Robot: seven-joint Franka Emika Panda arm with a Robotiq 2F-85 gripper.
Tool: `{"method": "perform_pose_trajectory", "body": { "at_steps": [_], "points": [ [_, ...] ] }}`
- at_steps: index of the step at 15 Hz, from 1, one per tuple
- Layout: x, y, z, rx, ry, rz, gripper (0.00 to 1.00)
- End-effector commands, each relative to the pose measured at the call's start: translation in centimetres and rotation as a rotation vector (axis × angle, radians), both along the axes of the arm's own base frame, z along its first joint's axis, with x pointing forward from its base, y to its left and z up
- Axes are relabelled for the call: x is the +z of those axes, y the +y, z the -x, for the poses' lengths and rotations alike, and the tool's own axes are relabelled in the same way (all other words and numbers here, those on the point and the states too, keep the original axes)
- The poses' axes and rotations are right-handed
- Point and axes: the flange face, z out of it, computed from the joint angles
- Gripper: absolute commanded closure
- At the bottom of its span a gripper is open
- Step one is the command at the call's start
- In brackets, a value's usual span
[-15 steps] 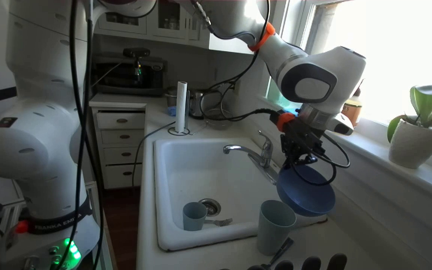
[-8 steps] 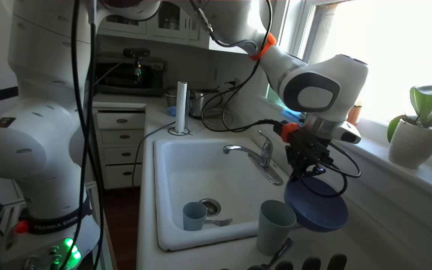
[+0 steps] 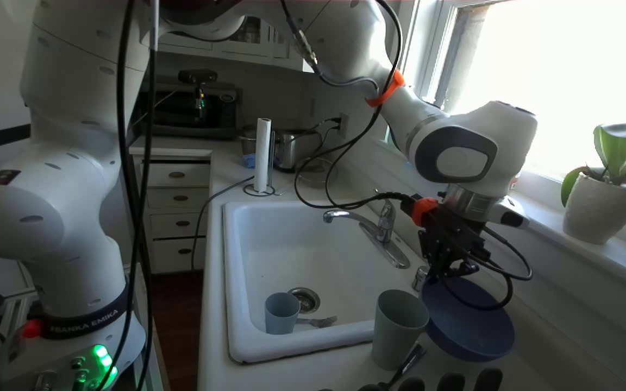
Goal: Pick up the blue bowl and pour the water in the blue bowl into the sink then put the bowl back where it was and place the gray cup inside the blue bowl
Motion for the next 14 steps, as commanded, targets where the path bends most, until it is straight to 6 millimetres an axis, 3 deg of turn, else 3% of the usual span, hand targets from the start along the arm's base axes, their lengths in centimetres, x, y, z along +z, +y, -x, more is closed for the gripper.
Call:
{"method": "perform_pose_trajectory", "body": {
  "at_steps": [1,12,13,14],
  "points": [
    [-0.8,-0.8,-1.2,-0.036,-0.017,0.02,0.99],
    [-3.9,-1.8,-3.1,-0.066,-0.018,0.023,0.99],
    [-4.1,-1.8,-3.2,-0.069,-0.018,0.024,0.75],
    [-4.1,-1.7,-3.4,-0.074,-0.021,0.026,0.69]
  ]
}}
